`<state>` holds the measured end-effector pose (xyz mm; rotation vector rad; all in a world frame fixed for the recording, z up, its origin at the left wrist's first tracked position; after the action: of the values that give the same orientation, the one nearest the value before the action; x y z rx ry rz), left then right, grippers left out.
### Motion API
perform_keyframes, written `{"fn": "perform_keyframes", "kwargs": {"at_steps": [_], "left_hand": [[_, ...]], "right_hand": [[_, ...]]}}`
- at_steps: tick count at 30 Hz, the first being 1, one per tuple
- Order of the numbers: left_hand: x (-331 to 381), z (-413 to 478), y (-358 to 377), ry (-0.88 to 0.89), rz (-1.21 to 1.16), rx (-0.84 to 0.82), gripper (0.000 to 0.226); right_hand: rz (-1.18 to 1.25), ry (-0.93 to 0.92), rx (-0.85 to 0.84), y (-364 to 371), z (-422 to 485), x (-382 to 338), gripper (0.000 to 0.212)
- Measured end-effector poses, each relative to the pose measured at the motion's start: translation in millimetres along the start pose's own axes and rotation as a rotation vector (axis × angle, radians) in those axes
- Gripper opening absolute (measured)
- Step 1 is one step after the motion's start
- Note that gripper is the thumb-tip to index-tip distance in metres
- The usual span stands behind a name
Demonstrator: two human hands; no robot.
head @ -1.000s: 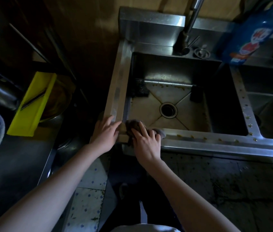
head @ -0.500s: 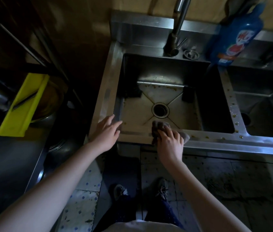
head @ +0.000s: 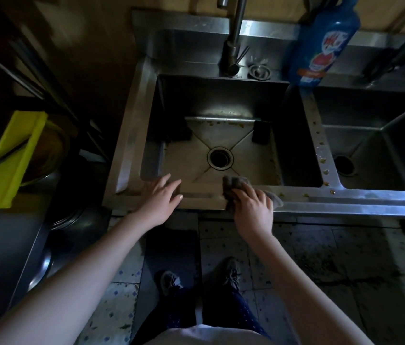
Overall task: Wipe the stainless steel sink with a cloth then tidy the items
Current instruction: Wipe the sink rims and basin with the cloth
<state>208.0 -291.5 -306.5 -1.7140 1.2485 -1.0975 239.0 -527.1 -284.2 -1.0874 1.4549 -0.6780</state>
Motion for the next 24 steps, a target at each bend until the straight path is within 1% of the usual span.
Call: {"fn": "perform_keyframes", "kwargs": {"at_steps": [4,6,8,12,15,18,24], "left_hand": [[23.4,4.2,-0.3,0.029,0.085,0.038,0.051],[31.9,5.3,0.9,0.036,0.113,0.052,0.051],[38.5,6.0,3.2,0.032,0.109,0.047,0.051],[49.6,10.2,4.7,0.030,0.095,0.035,0.050],[59.1,14.7,5.7,0.032,0.066,0.028,0.050],[72.3,18.5,8.9,0.033,0.036,0.011,0.051],[108.7,24.1,16.8,0.035,0.048,0.011,0.051]], "right_hand": [[0.006,0.101,0.099,-24.4,-1.7,46.6,0.038],[0.004,0.142,0.109,-24.9,-2.2,52.6,0.039],[0.012,0.151,0.091,-18.0,-1.8,42.9,0.040],[0.059,0.007,0.029,1.4,-3.6,6.8,0.038],[0.052,-0.069,0.022,0.2,-4.5,8.2,0.036],[0.050,-0.078,0.039,-13.0,-2.9,34.4,0.035],[0.009,0.031,0.100,-52.1,2.6,114.2,0.035]]}}
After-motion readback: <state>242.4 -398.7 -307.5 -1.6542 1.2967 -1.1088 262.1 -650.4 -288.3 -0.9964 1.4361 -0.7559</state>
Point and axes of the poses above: each hand's wrist, its own z-axis towards the middle knuckle, its own y-axis out of the palm, x = y × z, the point moved 5 cm from there along z, towards the middle knuckle, and after that the axes turned 15 degrees about z, right-handed, at the moved point
